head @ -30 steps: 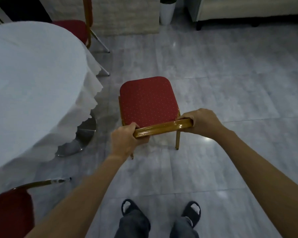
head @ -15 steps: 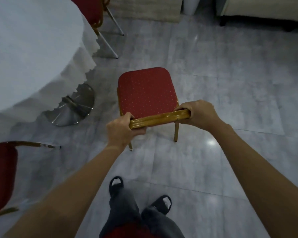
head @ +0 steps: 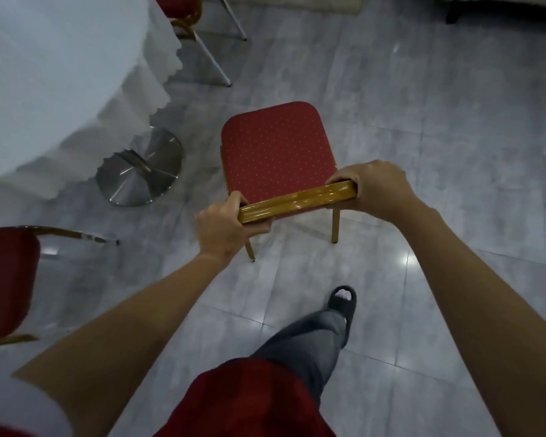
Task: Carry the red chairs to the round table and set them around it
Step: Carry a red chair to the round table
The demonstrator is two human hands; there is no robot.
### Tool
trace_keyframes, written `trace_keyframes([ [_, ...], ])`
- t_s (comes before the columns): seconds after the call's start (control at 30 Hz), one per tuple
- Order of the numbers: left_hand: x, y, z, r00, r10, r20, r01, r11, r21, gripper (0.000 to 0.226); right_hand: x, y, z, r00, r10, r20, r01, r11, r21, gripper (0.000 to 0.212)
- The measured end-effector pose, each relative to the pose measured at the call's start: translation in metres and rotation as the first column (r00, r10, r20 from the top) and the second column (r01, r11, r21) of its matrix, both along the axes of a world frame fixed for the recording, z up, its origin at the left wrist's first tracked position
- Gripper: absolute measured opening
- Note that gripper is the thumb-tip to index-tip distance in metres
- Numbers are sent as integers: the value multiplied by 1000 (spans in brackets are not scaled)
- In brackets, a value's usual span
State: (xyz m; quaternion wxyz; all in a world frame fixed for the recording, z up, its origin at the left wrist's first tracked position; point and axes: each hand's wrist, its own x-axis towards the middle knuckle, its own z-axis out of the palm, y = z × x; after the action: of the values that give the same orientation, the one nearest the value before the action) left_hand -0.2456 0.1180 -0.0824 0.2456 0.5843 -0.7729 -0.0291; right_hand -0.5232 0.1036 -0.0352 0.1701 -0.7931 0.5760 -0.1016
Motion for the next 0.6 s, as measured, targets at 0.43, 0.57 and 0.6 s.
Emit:
trace_keyframes([
  [0.43,-147,-55,0,990,143,-1,-143,989,-23,60,-143,-98,-1,991,134,4,-134,991,10,39],
  [0.57,-179,-68,-1,984,180,-16,-180,984,1,63,-173,-124,-3,982,189,-21,-189,982,8,37],
  [0.6,-187,-69,-2,981,191,-27,-190,982,15,65,-181,-129,-3,978,208,-21,-208,978,2,36],
])
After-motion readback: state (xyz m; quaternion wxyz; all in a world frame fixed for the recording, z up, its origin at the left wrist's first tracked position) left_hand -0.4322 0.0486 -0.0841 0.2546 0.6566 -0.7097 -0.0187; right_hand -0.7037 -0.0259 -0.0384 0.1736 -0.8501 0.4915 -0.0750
